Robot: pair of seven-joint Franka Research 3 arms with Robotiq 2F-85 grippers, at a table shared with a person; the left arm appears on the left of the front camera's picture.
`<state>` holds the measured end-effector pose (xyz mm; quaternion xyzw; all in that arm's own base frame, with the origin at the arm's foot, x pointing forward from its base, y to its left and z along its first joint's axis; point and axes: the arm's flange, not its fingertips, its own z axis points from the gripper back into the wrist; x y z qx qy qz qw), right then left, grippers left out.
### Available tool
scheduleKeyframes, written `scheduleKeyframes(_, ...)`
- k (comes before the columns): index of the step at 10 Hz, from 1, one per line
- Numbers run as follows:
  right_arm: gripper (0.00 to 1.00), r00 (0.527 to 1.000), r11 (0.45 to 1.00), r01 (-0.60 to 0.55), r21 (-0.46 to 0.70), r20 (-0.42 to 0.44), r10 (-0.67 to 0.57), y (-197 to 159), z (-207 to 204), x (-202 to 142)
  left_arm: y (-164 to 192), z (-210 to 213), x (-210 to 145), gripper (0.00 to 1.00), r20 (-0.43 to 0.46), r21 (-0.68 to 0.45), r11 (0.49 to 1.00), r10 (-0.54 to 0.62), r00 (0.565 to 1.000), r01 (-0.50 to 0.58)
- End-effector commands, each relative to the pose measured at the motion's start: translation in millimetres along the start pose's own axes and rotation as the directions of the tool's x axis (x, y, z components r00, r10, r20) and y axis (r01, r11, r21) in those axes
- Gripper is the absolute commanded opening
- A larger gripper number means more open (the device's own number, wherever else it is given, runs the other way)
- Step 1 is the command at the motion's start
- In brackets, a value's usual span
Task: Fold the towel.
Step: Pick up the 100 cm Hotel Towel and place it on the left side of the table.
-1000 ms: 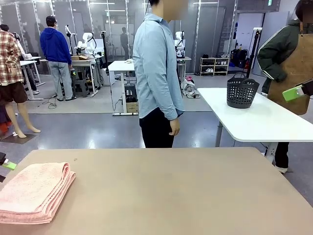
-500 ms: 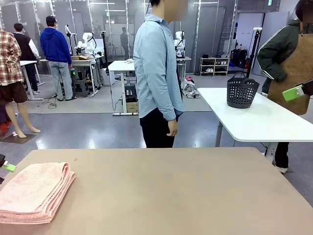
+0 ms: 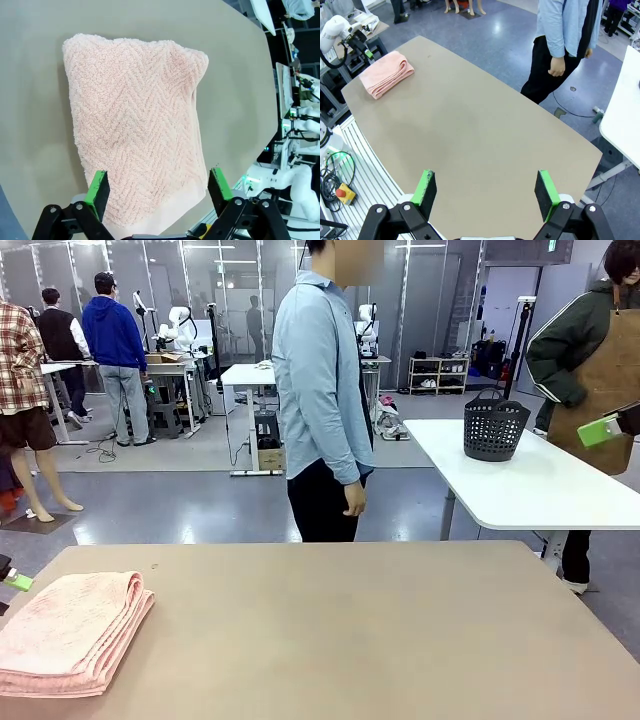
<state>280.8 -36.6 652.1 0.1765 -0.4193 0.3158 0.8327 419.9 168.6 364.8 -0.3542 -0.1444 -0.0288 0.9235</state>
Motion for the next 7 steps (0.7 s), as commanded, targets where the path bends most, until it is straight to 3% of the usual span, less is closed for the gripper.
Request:
scheduleKeyframes(1, 1.00, 1.000, 1.000, 0.015, -0.015, -0.005, -0.015, 0.8, 0.3, 1.1, 1.7, 0.8, 5.4, 1.00, 0.002, -0.011, 1.000, -0.005, 1.000, 0.005)
scheduleKeyframes(7, 1.00, 1.000, 1.000, 0.015, -0.015, -0.005, -0.015, 0.8, 0.3, 1.1, 1.7, 0.8, 5.4, 1.00, 0.002, -0.011, 1.000, -0.005, 1.000, 0.005)
